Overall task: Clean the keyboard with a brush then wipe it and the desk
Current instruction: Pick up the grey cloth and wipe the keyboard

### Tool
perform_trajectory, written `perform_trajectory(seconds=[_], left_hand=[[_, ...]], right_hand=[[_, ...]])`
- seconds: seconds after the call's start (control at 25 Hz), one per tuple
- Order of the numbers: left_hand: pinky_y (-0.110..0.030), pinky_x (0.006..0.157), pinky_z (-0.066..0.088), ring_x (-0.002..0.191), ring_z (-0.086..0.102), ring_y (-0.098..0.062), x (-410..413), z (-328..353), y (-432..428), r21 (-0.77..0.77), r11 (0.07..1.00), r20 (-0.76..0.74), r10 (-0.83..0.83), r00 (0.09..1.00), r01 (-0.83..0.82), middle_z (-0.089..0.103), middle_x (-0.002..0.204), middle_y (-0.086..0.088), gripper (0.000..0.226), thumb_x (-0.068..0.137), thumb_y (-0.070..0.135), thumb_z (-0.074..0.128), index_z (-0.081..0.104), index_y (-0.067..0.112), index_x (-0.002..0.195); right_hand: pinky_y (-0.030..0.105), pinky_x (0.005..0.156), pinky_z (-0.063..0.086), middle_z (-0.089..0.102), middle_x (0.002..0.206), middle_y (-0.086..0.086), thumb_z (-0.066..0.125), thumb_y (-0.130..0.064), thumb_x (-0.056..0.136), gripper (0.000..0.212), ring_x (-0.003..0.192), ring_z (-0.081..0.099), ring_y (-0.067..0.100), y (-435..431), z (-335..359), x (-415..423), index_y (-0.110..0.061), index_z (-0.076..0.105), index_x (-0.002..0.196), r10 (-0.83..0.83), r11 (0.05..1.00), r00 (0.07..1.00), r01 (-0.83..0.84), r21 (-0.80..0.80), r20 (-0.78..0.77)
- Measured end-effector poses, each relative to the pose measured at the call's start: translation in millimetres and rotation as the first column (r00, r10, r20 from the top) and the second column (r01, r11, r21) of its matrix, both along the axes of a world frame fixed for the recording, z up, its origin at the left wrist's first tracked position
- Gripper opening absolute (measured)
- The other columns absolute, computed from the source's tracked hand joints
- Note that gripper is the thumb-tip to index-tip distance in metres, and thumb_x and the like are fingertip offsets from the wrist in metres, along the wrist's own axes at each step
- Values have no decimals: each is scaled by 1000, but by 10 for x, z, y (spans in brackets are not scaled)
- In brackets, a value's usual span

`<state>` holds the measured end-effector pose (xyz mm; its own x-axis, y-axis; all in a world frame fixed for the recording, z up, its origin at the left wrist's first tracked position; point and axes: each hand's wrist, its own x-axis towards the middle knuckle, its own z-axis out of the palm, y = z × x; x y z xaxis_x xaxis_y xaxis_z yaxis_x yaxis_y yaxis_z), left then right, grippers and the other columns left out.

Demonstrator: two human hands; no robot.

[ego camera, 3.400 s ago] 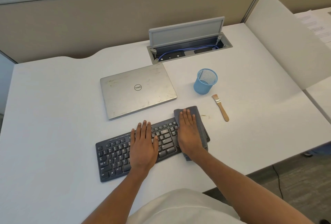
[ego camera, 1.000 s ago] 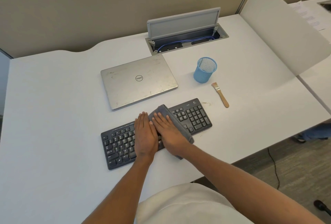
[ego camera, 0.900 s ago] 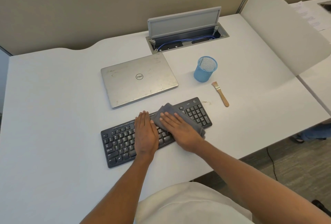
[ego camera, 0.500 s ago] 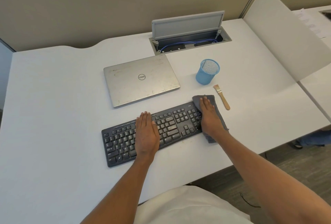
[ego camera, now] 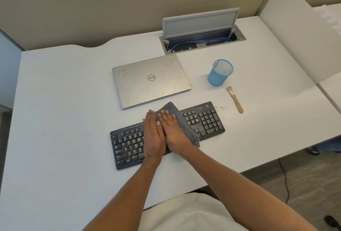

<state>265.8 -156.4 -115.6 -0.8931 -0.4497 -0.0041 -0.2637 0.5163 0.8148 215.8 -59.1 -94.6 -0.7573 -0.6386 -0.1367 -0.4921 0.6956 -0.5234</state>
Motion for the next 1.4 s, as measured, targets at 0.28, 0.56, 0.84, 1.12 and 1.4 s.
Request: perform_trajectory(seconds=[0.28,0.56,0.84,1.12,1.4], left_hand=[[-38,135,6,162,18,-14,26,7,-80,-111,989,88,-85,992,95,26,174,-4,61,113,39,18,29,10,166],[-50,134,3,162,22,-26,517,-123,-689,-559,814,241,-23,970,158,28,174,-10,64,111,42,18,34,11,165],[-50,134,11,164,14,-20,958,-101,-1228,-392,916,168,-14,986,79,20,176,-6,62,109,33,24,28,11,167],[-42,135,7,164,13,-12,1001,-100,-1207,-279,960,96,-7,995,34,20,177,0,62,107,30,29,28,13,167],[-41,135,5,163,12,-8,995,-110,-1213,-179,984,71,-3,997,16,20,177,1,62,110,34,20,25,14,168]], right_hand=[[32,129,-2,9,172,-3,44,11,90,84,158,-1,10,706,43,-27,-16,15,164,284,959,944,-280,46,-169],[41,130,3,6,172,1,48,9,91,85,159,-2,16,1115,65,-335,-18,16,164,-58,987,977,87,138,-204],[41,128,-9,-1,171,15,48,9,90,86,159,-7,28,713,5,-250,-12,11,164,-390,886,900,425,186,-195],[41,125,-17,-17,169,14,52,13,86,102,156,-18,28,-235,-4,272,-13,-9,163,-332,913,928,362,190,-172],[39,122,-22,-16,169,13,44,9,92,89,156,-20,26,-1082,30,762,-11,-5,163,-141,987,988,146,74,-58]])
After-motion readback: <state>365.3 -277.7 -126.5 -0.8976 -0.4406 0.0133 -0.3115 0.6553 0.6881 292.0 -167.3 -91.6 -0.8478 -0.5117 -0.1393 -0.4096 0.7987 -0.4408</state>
